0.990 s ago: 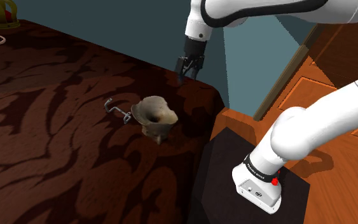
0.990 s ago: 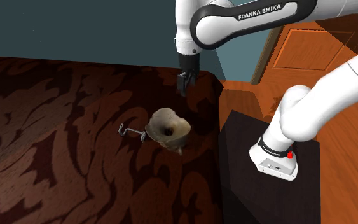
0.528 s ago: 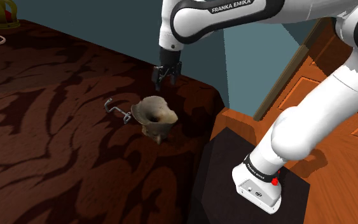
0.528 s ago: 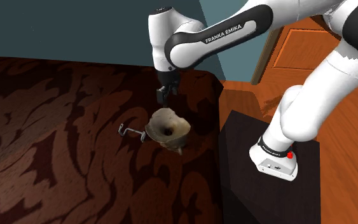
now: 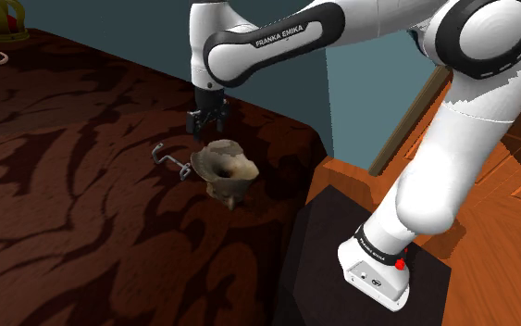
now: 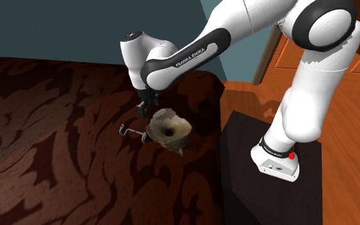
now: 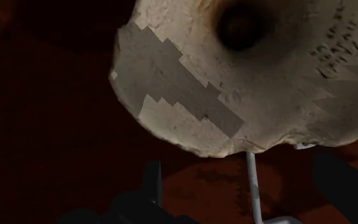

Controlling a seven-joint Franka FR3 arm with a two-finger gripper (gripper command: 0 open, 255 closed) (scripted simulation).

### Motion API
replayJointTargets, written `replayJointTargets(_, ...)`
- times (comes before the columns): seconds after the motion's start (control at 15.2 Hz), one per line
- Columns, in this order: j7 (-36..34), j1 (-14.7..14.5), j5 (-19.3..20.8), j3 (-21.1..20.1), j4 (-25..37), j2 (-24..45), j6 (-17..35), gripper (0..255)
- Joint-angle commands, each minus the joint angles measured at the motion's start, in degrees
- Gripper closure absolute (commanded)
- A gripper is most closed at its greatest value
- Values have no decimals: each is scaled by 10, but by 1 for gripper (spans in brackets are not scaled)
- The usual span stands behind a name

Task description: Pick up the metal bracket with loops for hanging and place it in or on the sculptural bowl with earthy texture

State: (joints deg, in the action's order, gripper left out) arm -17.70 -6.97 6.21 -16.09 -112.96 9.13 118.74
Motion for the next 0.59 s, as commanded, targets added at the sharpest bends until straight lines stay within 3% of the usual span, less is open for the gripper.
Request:
replayJointTargets(0.0, -20, -13, 25, -3, 37, 46, 4, 0)
replayJointTargets(0.53, -61, -67, 100, 10, 203, 212, -10, 0)
